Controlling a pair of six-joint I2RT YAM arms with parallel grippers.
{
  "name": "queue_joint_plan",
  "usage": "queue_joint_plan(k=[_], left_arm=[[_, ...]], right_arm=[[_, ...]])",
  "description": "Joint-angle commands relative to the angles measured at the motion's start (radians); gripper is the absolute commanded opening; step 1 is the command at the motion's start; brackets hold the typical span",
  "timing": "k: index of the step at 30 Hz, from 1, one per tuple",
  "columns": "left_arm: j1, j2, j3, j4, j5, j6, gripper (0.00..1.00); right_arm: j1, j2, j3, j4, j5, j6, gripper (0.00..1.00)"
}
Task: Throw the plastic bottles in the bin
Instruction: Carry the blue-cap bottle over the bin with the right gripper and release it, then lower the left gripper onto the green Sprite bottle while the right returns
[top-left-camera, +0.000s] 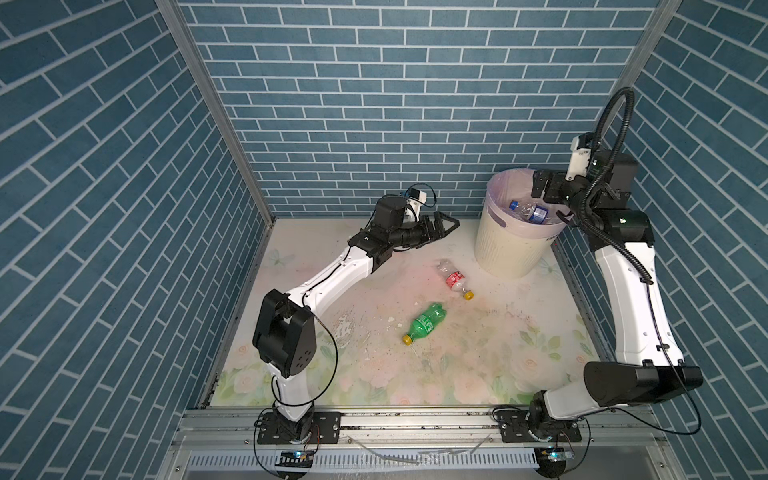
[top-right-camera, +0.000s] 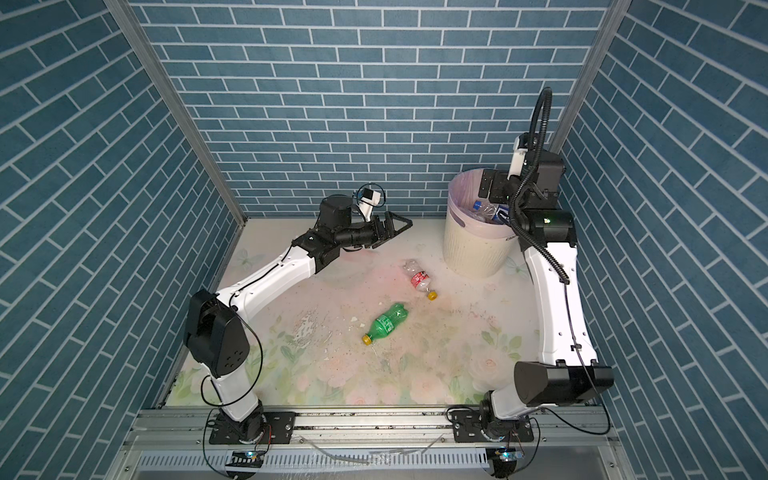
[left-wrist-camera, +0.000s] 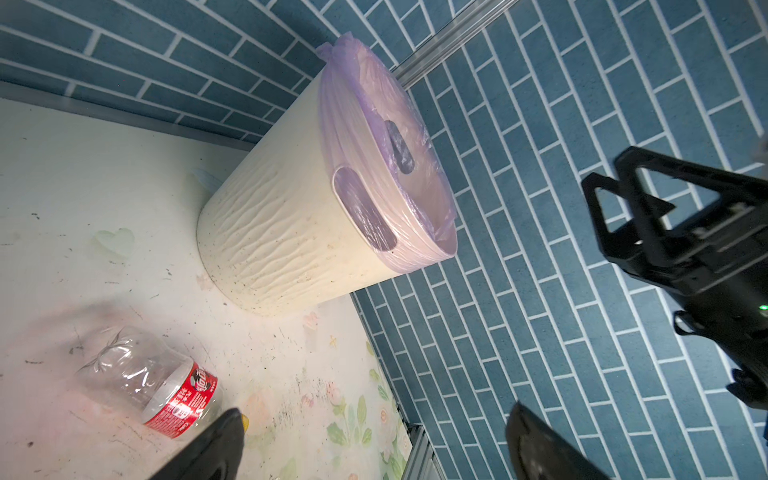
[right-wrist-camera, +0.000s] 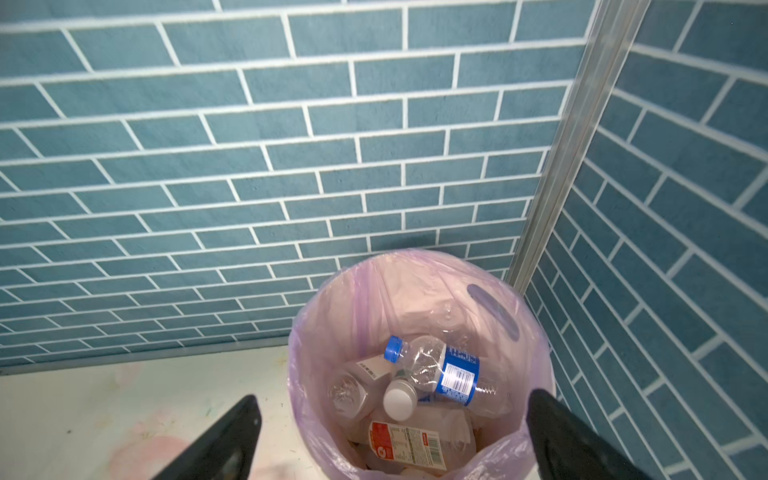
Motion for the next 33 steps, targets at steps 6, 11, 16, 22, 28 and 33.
queue_joint_plan(k=[6,11,16,22,28,33], left_arm=[[0.002,-0.029,-0.007,-0.278,-0.036,0.167,0.99],[0.01,-0.059,-0.077,-0.404,-0.046,0.24,0.99],[0.009,-0.08,-0.13,-0.545,-0.086,0.323,0.99],[-0.001,-0.135,-0.26,-0.578,-0.117,0.365,0.99],[-0.041,-0.151,-0.365,-0.581,-0.125,0.372,0.99],[-0.116,-0.122,-0.363,-0.636,-0.218,0.444,0.99]], right_arm=[[0.044,-0.029,-0.087,0.003,-0.103,0.06,0.99],[0.123,-0.077,-0.193,-0.013,-0.091,0.038,0.99],[0.236,-0.128,-0.345,-0.013,-0.041,0.043,0.99],[0.343,-0.166,-0.53,0.026,-0.002,0.094,0.99],[0.385,-0.161,-0.652,0.041,-0.011,0.161,0.99],[0.386,-0.179,-0.739,0.056,-0.054,0.233,0.99]])
